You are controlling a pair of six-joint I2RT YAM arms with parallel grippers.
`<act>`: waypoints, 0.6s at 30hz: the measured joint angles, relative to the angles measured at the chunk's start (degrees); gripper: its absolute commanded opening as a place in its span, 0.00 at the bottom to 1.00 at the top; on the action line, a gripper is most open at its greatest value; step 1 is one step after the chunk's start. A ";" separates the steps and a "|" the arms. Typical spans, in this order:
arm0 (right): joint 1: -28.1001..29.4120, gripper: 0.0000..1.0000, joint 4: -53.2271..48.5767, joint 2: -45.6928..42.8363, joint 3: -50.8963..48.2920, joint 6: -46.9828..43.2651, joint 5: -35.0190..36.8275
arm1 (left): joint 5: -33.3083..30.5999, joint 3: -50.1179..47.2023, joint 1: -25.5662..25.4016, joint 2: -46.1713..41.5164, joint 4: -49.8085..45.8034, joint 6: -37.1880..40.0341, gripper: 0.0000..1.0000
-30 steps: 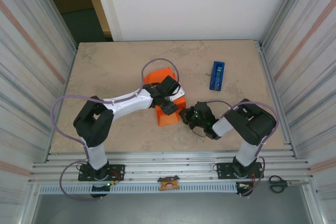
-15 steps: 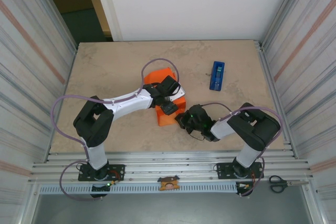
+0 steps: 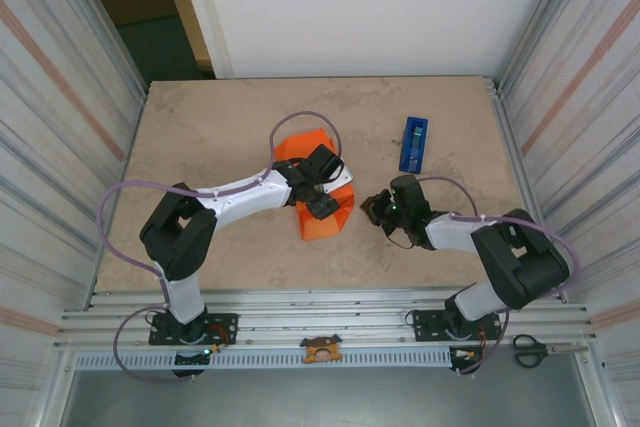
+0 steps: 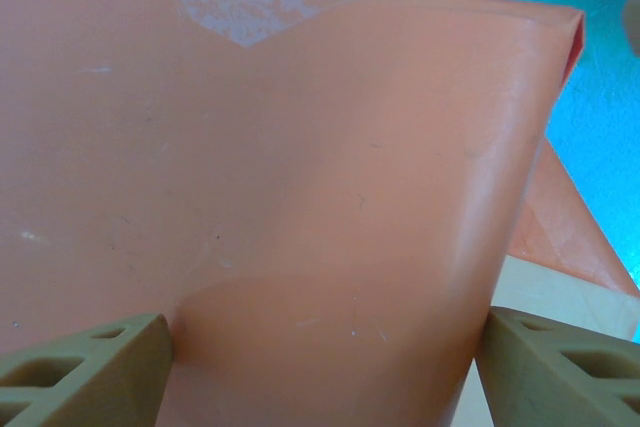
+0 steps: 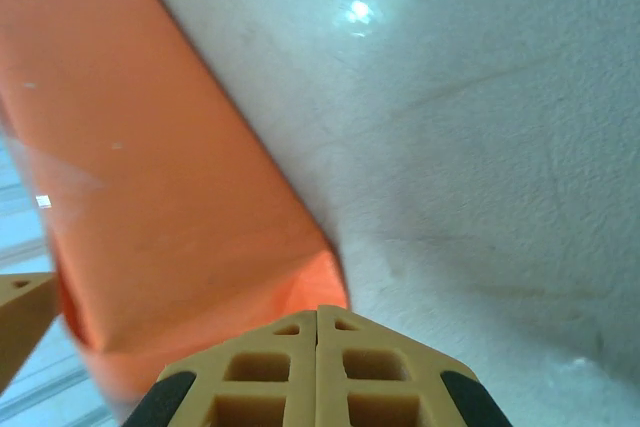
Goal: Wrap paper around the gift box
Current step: Fold the wrapping paper around the gift box.
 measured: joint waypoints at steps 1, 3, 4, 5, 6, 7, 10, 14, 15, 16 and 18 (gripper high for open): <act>0.02 0.00 0.31 1.29 0.39 -0.39 -0.90 | 0.00 0.00 0.02 0.00 -0.02 0.00 0.79; 0.09 0.00 0.92 3.04 1.20 -0.59 -2.32 | 0.00 0.00 0.00 0.00 -0.02 0.00 0.79; 0.20 0.00 1.44 3.65 1.55 -0.76 -2.73 | 0.00 0.00 0.02 0.00 -0.02 0.00 0.79; 0.20 0.00 2.03 4.22 1.88 -0.85 -3.17 | 0.00 0.00 0.00 0.00 -0.02 0.00 0.79; 0.17 0.00 2.71 4.72 2.14 -0.96 -3.56 | 0.00 0.00 0.02 0.00 -0.02 0.00 0.79; 0.17 0.00 3.43 5.16 2.25 -0.98 -3.78 | 0.00 0.00 0.02 0.00 -0.02 0.00 0.79; 0.11 0.00 5.35 6.78 2.60 -0.96 -4.26 | 0.00 0.00 0.02 0.00 -0.02 0.00 0.79; 0.00 0.00 7.76 9.25 2.80 -0.90 -4.70 | 0.00 0.00 0.02 0.02 -0.04 0.00 0.79; 0.00 0.00 8.24 9.81 2.80 -0.87 -4.79 | 0.00 0.00 0.02 0.02 -0.02 0.00 0.79; 0.00 0.00 8.61 10.21 2.80 -0.81 -4.85 | 0.00 0.00 0.02 0.02 -0.04 0.02 0.79; 0.02 0.00 9.31 10.91 2.80 -0.70 -4.83 | 0.00 0.00 0.00 0.02 -0.04 0.02 0.79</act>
